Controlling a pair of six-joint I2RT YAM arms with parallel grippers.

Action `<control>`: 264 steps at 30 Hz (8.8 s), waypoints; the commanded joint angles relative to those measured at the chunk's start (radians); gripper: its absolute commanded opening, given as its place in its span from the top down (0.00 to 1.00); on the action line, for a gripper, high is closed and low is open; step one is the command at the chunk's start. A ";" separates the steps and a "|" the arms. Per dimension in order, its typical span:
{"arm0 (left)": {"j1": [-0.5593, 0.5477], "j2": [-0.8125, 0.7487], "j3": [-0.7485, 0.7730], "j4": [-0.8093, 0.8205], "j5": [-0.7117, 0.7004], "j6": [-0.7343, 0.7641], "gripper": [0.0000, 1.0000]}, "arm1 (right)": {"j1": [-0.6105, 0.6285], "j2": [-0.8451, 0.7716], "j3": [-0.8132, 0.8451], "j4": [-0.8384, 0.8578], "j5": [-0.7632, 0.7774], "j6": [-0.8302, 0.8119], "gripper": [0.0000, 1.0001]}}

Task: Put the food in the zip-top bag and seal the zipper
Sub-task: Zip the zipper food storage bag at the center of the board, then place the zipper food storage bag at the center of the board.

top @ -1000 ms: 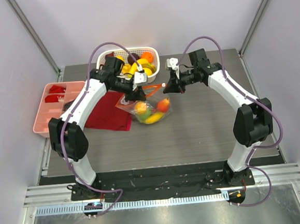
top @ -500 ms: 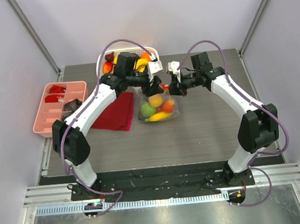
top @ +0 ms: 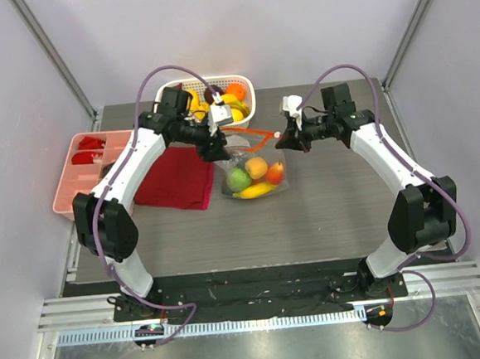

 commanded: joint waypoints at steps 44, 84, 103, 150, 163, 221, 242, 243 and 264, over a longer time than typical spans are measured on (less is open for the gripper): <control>-0.224 0.179 0.201 0.350 0.127 -0.247 0.58 | -0.029 -0.184 -0.167 0.154 -0.057 -0.075 0.99; -0.183 0.185 0.243 0.115 0.095 -0.090 0.94 | -0.075 -0.181 -0.175 0.169 -0.069 -0.023 0.99; -0.164 0.185 0.282 0.014 0.067 -0.034 1.00 | -0.084 -0.198 -0.164 0.195 -0.103 0.069 0.39; -0.040 -0.005 0.045 -0.089 -0.060 0.025 0.96 | -0.070 -0.238 -0.146 -0.004 0.163 -0.203 0.99; 0.089 -0.035 0.035 -0.261 -0.106 0.215 0.97 | -0.093 -0.274 -0.172 -0.013 0.207 -0.201 0.99; 0.135 -0.064 -0.011 0.178 -0.003 -0.296 0.22 | 0.003 0.126 0.399 -0.131 0.508 -0.071 0.99; 0.195 -0.004 0.052 0.147 -0.123 -0.558 0.00 | 0.218 -0.064 -0.209 -0.084 0.408 -0.221 0.99; 0.199 -0.001 0.051 0.152 -0.125 -0.582 0.00 | 0.224 -0.075 -0.247 -0.085 0.410 -0.226 0.99; 0.340 -0.134 -0.040 0.155 -0.253 -0.889 0.00 | 0.264 -0.336 -0.239 0.198 0.514 0.476 0.04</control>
